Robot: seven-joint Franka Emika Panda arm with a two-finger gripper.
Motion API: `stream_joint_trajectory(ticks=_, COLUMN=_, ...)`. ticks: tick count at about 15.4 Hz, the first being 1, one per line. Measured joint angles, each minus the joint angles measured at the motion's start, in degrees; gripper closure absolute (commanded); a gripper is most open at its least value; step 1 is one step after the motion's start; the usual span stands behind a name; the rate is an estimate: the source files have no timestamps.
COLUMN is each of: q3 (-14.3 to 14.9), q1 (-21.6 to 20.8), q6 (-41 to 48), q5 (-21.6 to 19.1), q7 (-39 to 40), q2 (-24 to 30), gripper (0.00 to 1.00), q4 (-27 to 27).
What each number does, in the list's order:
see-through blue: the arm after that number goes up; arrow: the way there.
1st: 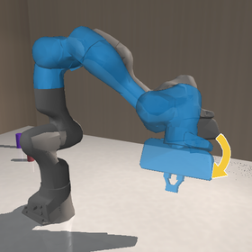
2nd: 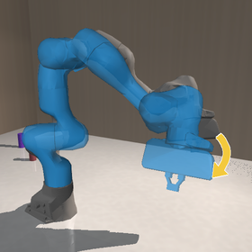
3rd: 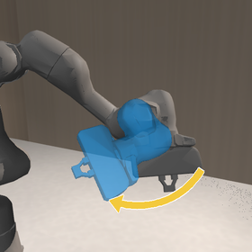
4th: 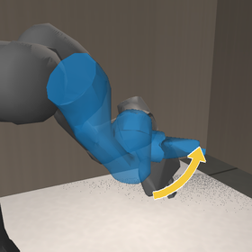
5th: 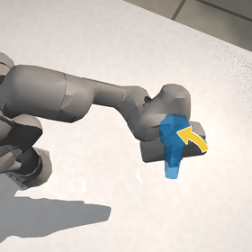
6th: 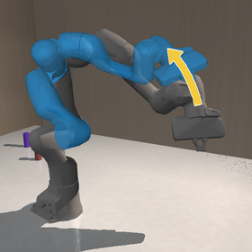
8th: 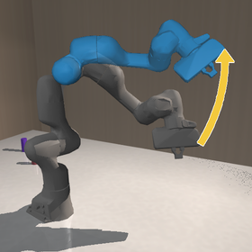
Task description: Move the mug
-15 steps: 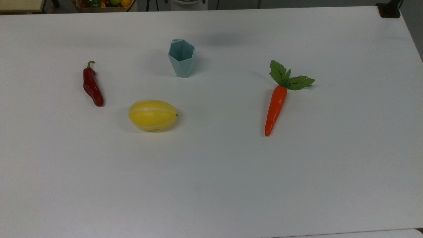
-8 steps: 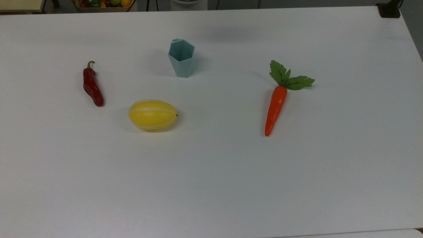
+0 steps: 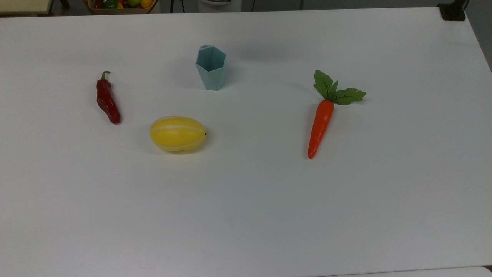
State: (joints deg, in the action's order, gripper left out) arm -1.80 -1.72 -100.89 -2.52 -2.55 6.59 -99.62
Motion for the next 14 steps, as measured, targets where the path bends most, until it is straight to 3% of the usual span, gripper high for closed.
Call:
stream_joint_trajectory(ticks=5, q3=1.74, q1=-0.12, q6=-3.05, q5=0.0, q7=8.02, q2=-1.68, gripper=0.0, q4=0.01)
stream_joint_trajectory(ticks=14, q3=1.86, q1=-0.6, q6=-3.11, q5=0.0, q7=8.75, q2=-1.96, gripper=0.0, q4=0.02)
